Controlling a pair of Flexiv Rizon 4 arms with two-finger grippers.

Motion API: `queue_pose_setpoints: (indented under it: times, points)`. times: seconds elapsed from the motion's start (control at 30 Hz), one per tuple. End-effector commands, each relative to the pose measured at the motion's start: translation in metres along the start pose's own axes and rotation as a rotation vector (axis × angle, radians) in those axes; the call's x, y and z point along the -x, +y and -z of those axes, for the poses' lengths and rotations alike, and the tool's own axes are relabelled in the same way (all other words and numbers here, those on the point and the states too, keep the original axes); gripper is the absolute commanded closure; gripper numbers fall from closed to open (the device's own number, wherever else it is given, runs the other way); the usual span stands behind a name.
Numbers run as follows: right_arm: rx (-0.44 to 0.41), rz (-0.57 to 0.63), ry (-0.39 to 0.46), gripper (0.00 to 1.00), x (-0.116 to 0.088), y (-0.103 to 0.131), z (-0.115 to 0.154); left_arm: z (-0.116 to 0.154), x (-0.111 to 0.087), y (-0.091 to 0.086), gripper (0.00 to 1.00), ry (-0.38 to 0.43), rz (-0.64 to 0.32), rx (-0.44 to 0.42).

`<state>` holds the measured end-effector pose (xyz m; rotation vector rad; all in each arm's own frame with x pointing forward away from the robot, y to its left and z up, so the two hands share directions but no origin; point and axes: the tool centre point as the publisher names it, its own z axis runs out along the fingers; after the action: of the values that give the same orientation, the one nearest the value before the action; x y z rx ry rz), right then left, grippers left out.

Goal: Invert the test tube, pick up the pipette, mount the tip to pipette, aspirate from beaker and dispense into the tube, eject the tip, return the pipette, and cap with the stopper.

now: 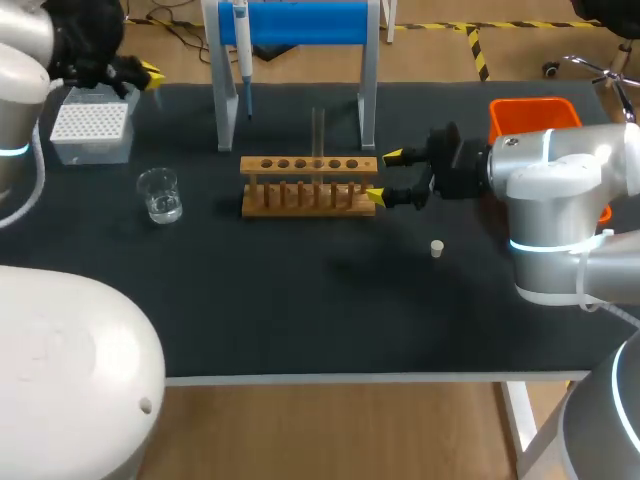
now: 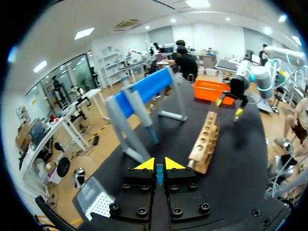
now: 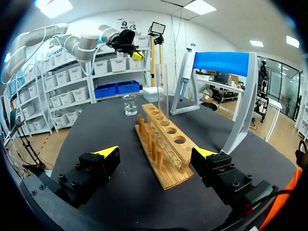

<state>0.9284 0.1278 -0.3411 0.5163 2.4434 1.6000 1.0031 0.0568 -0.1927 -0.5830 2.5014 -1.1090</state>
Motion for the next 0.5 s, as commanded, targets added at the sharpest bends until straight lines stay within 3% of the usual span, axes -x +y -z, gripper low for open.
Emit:
queue_pose_setpoints:
  times: [0.03, 0.27, 0.5]
  points:
    - [0.001, 0.0, 0.0, 0.0, 0.0, 0.0, 0.001, 0.0, -0.033, -0.021, 1.0, 0.063, -0.014, 0.05]
    - [0.001, 0.0, 0.0, 0.0, 0.0, 0.0, 0.001, -0.028, -0.088, -0.036, 1.0, 0.159, -0.036, 0.062]
    - [0.001, 0.0, 0.0, 0.0, 0.0, 0.0, 0.001, -0.044, -0.124, -0.051, 1.0, 0.217, -0.064, 0.045]
